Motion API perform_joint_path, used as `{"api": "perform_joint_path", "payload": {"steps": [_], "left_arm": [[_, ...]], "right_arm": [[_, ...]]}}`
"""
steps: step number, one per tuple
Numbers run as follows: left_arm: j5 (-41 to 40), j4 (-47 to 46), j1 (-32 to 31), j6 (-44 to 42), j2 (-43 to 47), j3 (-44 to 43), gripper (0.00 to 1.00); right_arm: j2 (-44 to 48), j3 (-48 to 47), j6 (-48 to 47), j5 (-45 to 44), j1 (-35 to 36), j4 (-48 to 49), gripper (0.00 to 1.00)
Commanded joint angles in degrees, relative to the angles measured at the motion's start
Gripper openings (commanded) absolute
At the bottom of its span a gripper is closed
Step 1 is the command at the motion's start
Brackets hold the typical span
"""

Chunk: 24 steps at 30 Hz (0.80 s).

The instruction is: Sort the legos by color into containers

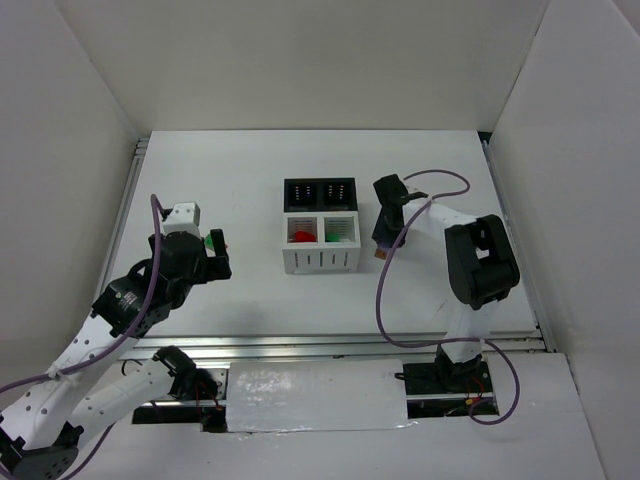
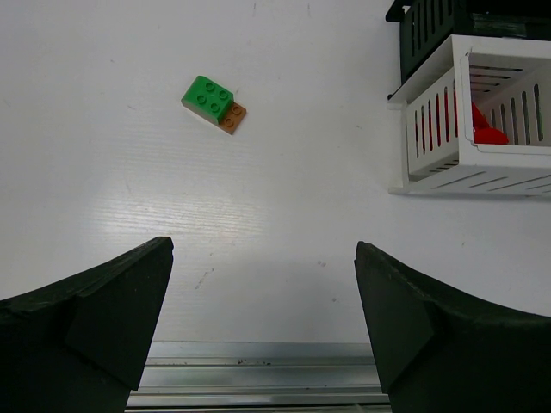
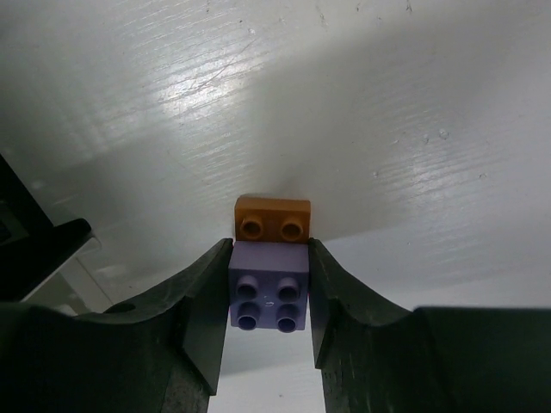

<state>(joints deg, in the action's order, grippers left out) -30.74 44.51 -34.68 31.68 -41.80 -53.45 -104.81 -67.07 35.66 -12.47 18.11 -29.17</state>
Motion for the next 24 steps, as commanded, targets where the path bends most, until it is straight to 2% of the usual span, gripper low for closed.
{"api": "perform_joint_path", "payload": {"steps": [1,6,7,10,11,12,14,15,16,17,18,19,20,21,24], "left_arm": [[0.07,-2.15,0.22,-0.39,0.67,-0.07,0.99],[3.48,-2.85,0.22,-0.31,0.32,-0.69,1.0],[5.32,-3.37,0.22,-0.48,0.4,-0.78,0.99],[17.35,-8.64,0.22,-2.76,1.46,-0.16,0.99],[25.47,-11.44,0.14,-3.2,1.55,0.01,1.0],[29.64,-13.03,0.14,-3.21,1.2,0.19,0.99],[38.95,-17.51,-0.04,-2.25,0.67,1.32,1.0],[48.31,-23.88,-0.21,-1.63,0.23,2.03,0.99],[52.84,-27.69,-0.56,-0.84,0.06,2.91,1.0],[56.81,-31.73,-0.92,0.91,-0.21,4.57,1.0],[60.15,-38.9,-1.35,1.88,-0.99,5.28,1.0],[64.71,-41.93,-2.49,2.85,-1.61,5.72,1.0],[66.15,-43.96,-3.2,3.99,-2.23,5.81,1.0],[67.03,-47.9,-3.99,4.18,-3.8,5.64,1.0],[68.71,-51.53,-7.33,4.97,-6.79,4.67,0.98]], "right_arm": [[2.24,-0.52,0.55,0.08,-0.09,0.52,0.0],[11.28,2.55,0.02,-0.36,-0.09,0.43,0.0],[16.52,3.25,-0.24,-0.45,-0.09,0.25,0.0],[29.2,6.15,-1.29,0.77,0.0,-0.63,0.0],[32.88,8.07,-2.95,2.69,0.0,-0.1,0.0],[36.23,9.31,-4.01,5.76,0.0,0.68,0.0],[45.63,11.77,-7.25,19.71,0.26,5.86,0.0],[47.84,13.52,-8.05,24.9,0.43,7.36,0.0],[51.17,13.98,-8.76,30.08,0.61,9.55,0.0],[52.51,15.2,-9.11,39.88,0.79,11.13,0.0],[53.74,16.0,-8.86,44.33,0.88,12.98,0.0],[55.93,17.05,-7.98,48.2,0.96,17.96,0.0],[56.99,18.97,-5.54,54.77,1.14,20.88,0.0],[58.66,20.12,-4.38,57.53,1.84,23.6,0.0],[61.56,22.77,-0.51,59.24,5.95,34.24,0.0]]}}
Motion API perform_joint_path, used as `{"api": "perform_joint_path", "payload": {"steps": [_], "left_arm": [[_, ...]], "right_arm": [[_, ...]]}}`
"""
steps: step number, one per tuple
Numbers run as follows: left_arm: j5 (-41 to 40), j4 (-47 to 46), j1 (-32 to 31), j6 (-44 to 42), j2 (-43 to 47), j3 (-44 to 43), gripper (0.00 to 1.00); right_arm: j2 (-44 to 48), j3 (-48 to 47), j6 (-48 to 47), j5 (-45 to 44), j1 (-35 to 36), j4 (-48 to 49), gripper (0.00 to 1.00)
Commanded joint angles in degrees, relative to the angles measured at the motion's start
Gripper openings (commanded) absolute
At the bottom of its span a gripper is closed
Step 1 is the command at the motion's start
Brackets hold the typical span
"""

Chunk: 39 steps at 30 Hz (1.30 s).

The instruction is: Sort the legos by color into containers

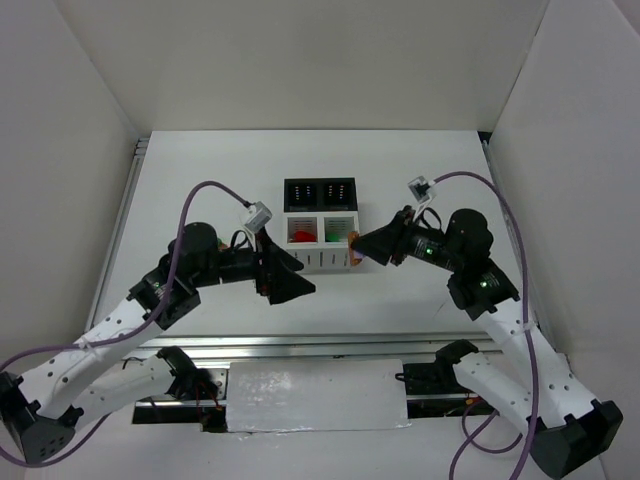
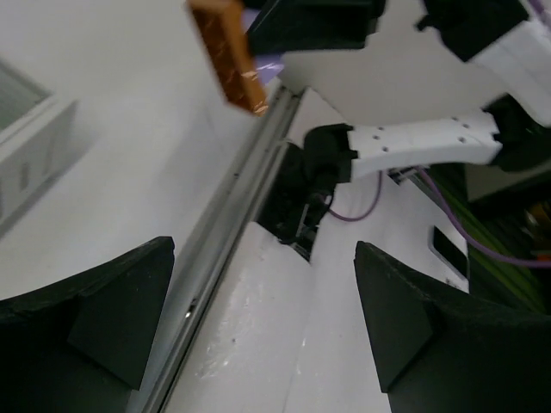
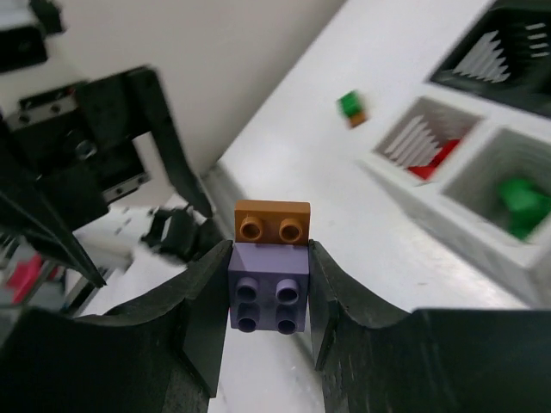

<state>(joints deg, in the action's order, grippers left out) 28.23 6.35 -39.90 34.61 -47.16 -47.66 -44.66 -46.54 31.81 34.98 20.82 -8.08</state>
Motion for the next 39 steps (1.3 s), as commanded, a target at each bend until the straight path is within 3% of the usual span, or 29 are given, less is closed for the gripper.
{"api": "perform_joint_path", "payload": {"steps": [1,10,21,24,27,28,31,39], "left_arm": [[10.0,-15.56,-3.68,2.3,-2.06,-1.29,0.98],[7.02,-17.86,-7.82,1.42,-7.42,-3.14,0.94],[6.05,-22.96,-8.26,3.1,-5.84,-2.09,0.87],[5.78,-22.96,-8.26,2.92,-5.49,-1.82,0.75],[6.22,-22.44,-8.26,2.83,-5.93,-1.82,0.44],[6.22,-22.26,-8.26,2.74,-6.1,-1.91,0.26],[6.23,-21.3,-8.26,2.04,-5.67,-1.82,0.0],[3.42,-14.71,-8.09,-4.28,0.48,-2.79,0.0]], "right_arm": [[2.03,2.33,3.52,11.17,4.48,14.04,0.0],[1.42,2.95,8.26,8.44,14.24,23.97,0.0],[-2.18,3.83,10.02,6.24,18.55,29.69,0.0],[-3.15,3.83,10.2,6.41,19.61,30.84,0.0],[-3.76,3.57,9.94,5.89,19.96,30.49,0.0],[-3.85,3.65,9.85,5.89,19.88,30.49,0.0],[-3.76,3.48,9.06,5.27,19.96,29.26,0.0],[-1.22,3.91,3.08,8.25,17.59,25.03,0.0]]}}
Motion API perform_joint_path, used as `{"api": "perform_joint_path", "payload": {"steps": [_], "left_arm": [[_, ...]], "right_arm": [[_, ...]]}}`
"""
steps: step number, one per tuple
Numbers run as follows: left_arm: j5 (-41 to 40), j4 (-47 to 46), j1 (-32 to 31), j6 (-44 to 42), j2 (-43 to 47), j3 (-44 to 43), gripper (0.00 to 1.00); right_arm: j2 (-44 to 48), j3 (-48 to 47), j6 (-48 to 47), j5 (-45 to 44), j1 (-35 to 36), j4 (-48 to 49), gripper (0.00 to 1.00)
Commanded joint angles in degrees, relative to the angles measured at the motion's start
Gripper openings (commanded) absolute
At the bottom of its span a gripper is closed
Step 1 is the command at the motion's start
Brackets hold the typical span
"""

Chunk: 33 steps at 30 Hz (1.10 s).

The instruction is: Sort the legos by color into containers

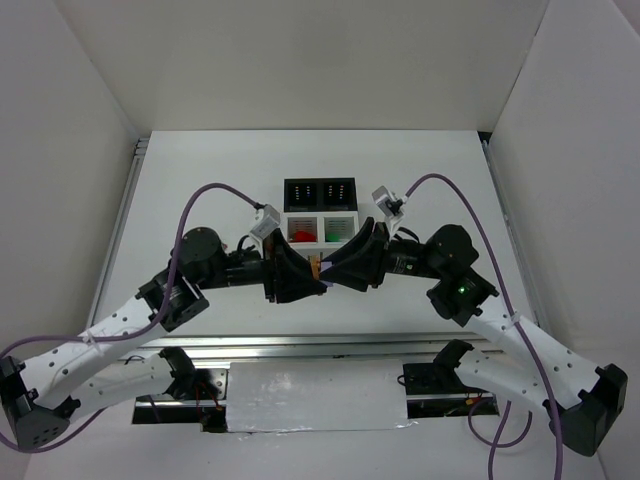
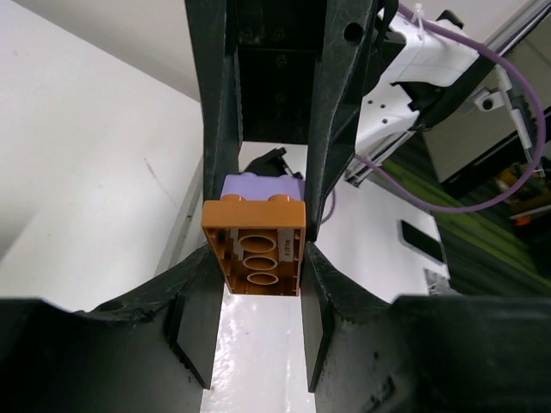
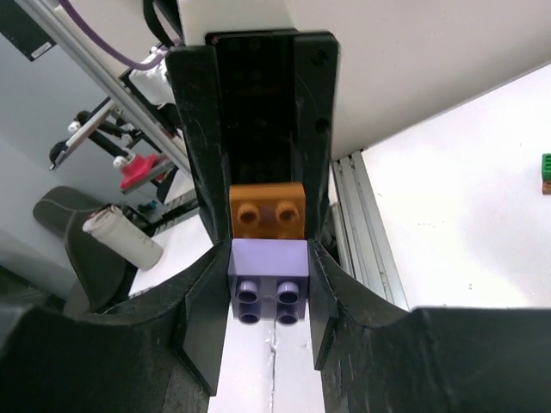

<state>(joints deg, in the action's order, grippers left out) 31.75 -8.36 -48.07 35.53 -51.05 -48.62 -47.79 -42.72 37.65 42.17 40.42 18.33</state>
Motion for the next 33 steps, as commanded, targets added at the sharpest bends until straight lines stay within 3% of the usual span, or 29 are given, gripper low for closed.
{"api": "perform_joint_path", "payload": {"steps": [1,11,13,14,15,17,18,21,29,33], "left_arm": [[-0.54,0.79,0.17,-5.55,5.25,-2.18,0.0],[-3.7,6.33,2.19,-7.75,5.26,-4.81,0.0],[-11.93,11.93,2.28,-8.72,3.16,-7.26,0.0],[-16.67,14.49,2.37,-9.68,1.93,-10.58,0.0],[-28.03,19.3,2.55,-9.51,-1.48,-12.1,0.0],[-37.23,22.06,4.2,-9.08,-5.88,-16.65,0.0],[-44.42,22.51,4.83,-9.16,-10.43,-17.81,0.0],[-51.14,13.86,7.63,-11.7,-17.65,-18.7,0.0],[-49.33,5.2,14.59,-13.64,-37.34,-26.43,0.03],[-48.63,4.05,16.34,-14.87,-43.51,-30.03,0.1]], "right_arm": [[2.17,0.7,-2.76,2.55,-3.06,-0.93,0.0],[4.46,3.61,-1.61,2.93,-10.88,-1.35,0.0],[5.24,2.47,-4.06,-2.06,-11.68,-9.04,0.0],[5.6,1.51,-4.68,-9.49,-11.77,-11.62,0.0],[6.21,1.24,-4.95,-13.05,-11.69,-13.74,0.0],[8.93,1.06,-4.78,-21.99,-11.77,-17.88,0.0],[11.47,1.23,-4.6,-24.05,-11.69,-19.19,0.0],[14.82,0.89,-5.47,-26.97,-11.77,-23.4,0.0],[18.61,-2.02,-9.08,-28.81,-11.77,-32.91,0.0],[18.43,-1.67,-9.61,-28.38,-11.77,-34.67,0.0]]}}
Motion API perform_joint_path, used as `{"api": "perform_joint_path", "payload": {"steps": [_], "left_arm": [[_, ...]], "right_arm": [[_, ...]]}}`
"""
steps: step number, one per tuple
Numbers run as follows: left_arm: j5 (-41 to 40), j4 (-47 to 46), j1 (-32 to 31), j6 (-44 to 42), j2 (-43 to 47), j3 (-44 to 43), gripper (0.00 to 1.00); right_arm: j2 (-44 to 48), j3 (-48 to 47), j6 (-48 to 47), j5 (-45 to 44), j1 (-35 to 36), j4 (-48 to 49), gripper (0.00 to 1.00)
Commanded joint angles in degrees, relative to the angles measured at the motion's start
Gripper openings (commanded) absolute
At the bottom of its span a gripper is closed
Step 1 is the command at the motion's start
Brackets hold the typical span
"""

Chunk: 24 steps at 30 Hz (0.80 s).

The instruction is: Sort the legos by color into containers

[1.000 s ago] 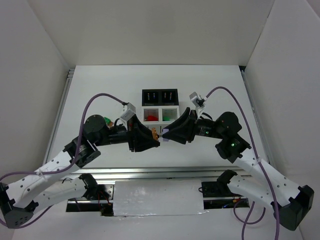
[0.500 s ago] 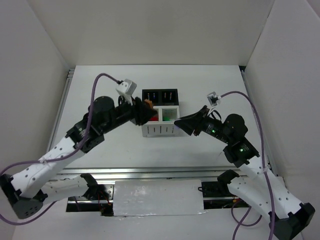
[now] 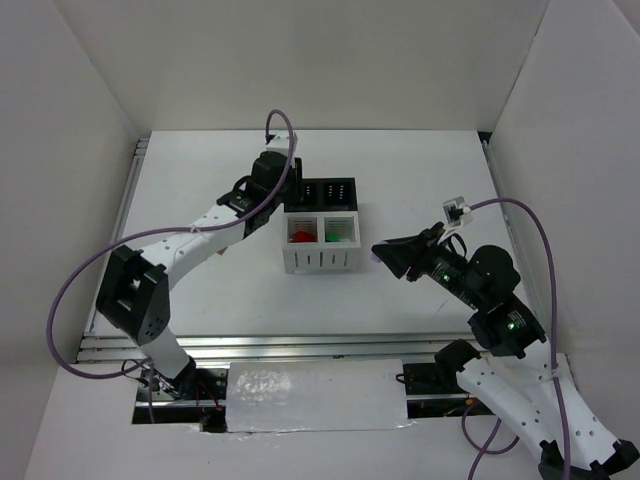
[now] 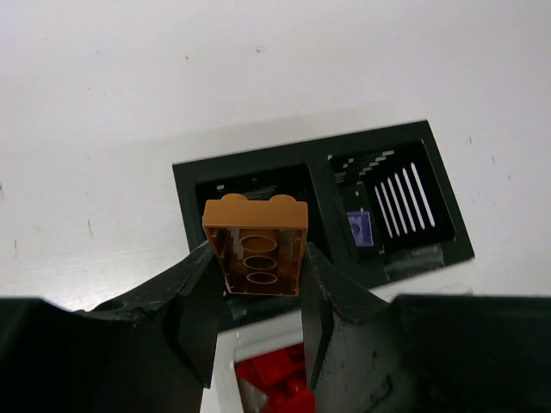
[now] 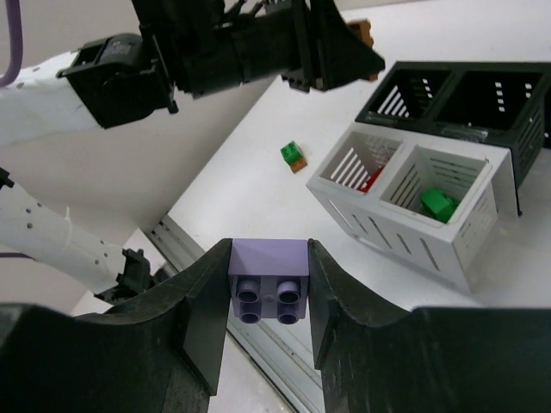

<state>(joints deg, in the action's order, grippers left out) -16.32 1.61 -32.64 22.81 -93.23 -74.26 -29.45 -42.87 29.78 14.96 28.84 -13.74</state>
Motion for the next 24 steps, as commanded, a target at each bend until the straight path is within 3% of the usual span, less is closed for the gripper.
{"api": "perform_joint_path", "payload": {"steps": [1,6,10,15,18,21,24], "left_arm": [[0.92,-5.83,1.35,-2.07,-3.6,-5.71,0.11],[3.75,-5.3,2.76,-1.71,-8.19,-9.23,0.22],[3.75,-5.12,2.85,-0.93,-9.25,-9.24,0.45],[5.77,-7.23,3.29,-0.48,-8.98,-7.13,0.52],[6.03,-7.93,3.29,-0.04,-8.38,-5.9,0.73],[7.17,-7.85,3.37,0.31,-7.58,-5.02,0.87],[6.48,-6.62,3.38,0.57,-6.36,-4.93,0.92]], "right_arm": [[0.01,-1.25,-1.66,-1.08,-0.1,-2.61,0.0],[-0.08,-0.11,-1.13,-0.11,-0.19,-2.08,0.0],[-1.83,-0.54,-1.39,-0.11,-0.27,-2.0,0.0],[-3.24,-1.16,-1.83,-0.55,-0.28,-1.38,0.0],[-4.64,-0.99,-2.09,-0.72,-0.19,-0.77,0.0],[-6.48,-0.72,-2.1,-2.03,-0.19,-0.06,0.0],[-10.43,-2.2,-0.87,-5.72,-0.28,-1.46,0.0]]}}
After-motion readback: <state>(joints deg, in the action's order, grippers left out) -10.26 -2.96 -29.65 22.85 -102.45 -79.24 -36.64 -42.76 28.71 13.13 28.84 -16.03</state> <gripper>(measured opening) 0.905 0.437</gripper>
